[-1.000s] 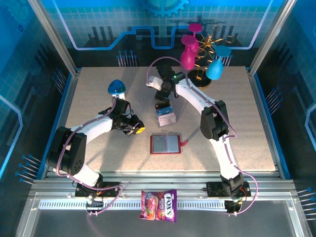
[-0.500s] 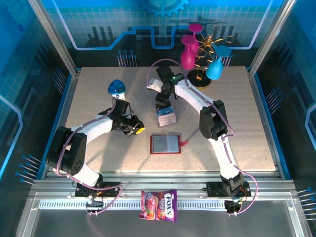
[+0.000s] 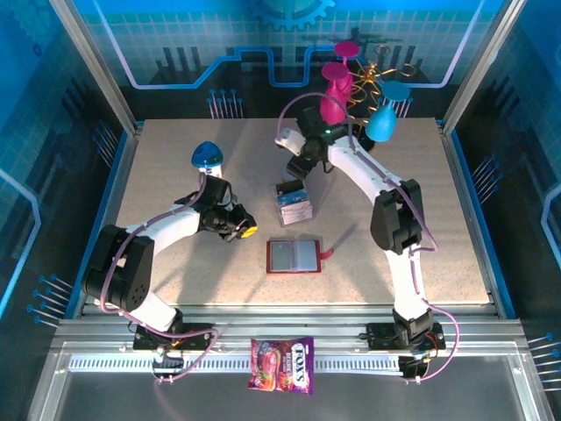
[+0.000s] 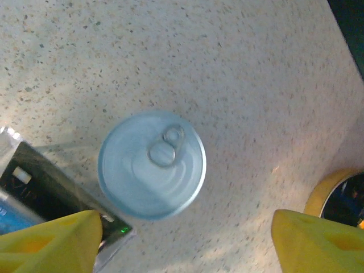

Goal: Take the credit cards out of the card holder

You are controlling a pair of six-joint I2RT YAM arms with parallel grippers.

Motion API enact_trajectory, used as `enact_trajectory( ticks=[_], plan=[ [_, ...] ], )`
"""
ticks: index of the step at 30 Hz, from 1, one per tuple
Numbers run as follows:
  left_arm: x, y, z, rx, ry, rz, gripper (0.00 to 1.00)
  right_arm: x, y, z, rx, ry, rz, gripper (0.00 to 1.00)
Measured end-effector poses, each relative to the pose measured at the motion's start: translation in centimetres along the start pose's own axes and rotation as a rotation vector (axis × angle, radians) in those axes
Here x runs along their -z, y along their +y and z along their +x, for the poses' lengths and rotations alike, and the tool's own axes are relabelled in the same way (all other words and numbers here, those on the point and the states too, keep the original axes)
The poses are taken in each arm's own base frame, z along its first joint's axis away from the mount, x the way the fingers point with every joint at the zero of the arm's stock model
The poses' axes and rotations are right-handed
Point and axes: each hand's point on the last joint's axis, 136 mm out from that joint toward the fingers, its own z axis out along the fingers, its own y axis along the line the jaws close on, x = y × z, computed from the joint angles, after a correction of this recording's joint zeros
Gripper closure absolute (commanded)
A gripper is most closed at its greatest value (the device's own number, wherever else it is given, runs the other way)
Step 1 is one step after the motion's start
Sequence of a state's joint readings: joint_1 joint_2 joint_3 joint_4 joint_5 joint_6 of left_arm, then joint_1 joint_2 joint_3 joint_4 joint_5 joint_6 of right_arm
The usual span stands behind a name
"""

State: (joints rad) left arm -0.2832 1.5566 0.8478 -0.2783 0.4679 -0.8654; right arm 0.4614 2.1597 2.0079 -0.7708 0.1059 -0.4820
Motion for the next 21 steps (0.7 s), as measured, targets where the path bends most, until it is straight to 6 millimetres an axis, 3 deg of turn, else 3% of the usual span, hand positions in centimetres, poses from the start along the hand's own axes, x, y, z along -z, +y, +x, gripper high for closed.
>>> enact_trajectory(
  ticks=[5,11,21],
  plan=[
    [0.0,-0.2,-0.1,-0.005,-0.004,0.007,0.87,1.3,-0.9,4.5,-0.148,0.019,-0.027,0.22],
    [-0.6,0.0,-0.1,-0.004,0.006,0.002,0.87,-0.7,1.6,8.9,-0.257,0.057,-0.132,0.22],
    [-1.3,-0.4,0.5,-0.019,0.032,-0.001,0.87,-2.9,5.4,11.8,-0.328,0.084,-0.244,0.21]
  ],
)
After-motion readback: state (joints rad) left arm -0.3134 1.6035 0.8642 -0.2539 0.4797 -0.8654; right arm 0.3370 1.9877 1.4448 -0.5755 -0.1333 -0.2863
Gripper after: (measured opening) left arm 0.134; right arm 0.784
